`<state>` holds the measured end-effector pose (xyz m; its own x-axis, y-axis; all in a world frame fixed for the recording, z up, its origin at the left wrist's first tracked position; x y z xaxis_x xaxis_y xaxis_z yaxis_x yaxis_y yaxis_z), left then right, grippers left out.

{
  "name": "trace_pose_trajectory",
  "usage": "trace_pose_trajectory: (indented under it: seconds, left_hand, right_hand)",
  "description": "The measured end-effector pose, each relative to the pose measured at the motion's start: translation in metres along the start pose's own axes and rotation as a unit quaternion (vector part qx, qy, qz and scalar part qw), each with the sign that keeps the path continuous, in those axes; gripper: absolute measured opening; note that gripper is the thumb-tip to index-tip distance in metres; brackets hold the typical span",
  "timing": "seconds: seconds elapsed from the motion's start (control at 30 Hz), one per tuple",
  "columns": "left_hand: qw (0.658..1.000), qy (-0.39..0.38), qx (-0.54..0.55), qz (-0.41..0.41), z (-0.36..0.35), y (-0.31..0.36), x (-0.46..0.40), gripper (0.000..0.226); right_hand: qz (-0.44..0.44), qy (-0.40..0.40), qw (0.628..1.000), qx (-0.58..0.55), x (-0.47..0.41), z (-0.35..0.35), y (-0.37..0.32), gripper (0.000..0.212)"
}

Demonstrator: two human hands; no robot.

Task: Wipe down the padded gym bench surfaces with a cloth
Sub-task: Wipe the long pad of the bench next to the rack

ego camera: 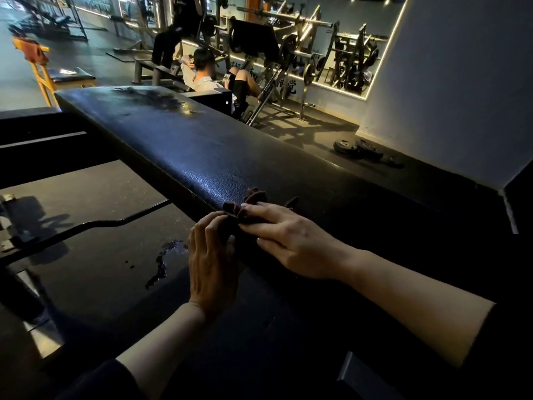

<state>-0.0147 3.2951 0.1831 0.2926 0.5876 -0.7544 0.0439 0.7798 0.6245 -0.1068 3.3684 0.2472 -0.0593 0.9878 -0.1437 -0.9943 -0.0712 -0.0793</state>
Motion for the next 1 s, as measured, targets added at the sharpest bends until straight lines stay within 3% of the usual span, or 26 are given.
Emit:
trace_pose_trajectory:
  seconds: [0.2,0.43,0.67,1.0]
  left_hand:
    - [1.0,-0.001,-0.015,-0.001,0.006,-0.004,0.003,0.035]
    - [0.994,-0.022,-0.092,0.045,0.039,-0.064,-0.022,0.044]
    - [0.987,-0.054,-0.1,0.11,0.064,-0.112,-0.053,0.056]
    - [0.989,-0.058,-0.08,0.112,0.095,-0.181,-0.126,0.049]
  right_hand:
    - [0.059,-0.032,0.996,0.065,0.019,-0.004,-0.01,0.045]
    - [0.069,-0.03,0.992,0.097,-0.074,-0.029,-0.031,0.048]
    - [0.076,-0.021,0.992,0.095,-0.166,-0.043,-0.032,0.045]
    - [0.03,0.008,0.999,0.014,-0.292,-0.057,-0.012,0.044]
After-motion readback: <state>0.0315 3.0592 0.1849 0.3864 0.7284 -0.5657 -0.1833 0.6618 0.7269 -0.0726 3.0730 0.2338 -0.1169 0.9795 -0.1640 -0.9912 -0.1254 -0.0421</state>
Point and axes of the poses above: each hand's wrist, its own x-axis away from the middle knuckle, its own z-axis out of the back of the hand, y = z × x, the point moved 8 cm from there along -x, towards the middle knuckle, and after that the axes turned 10 degrees about x, right-handed, at the moved point
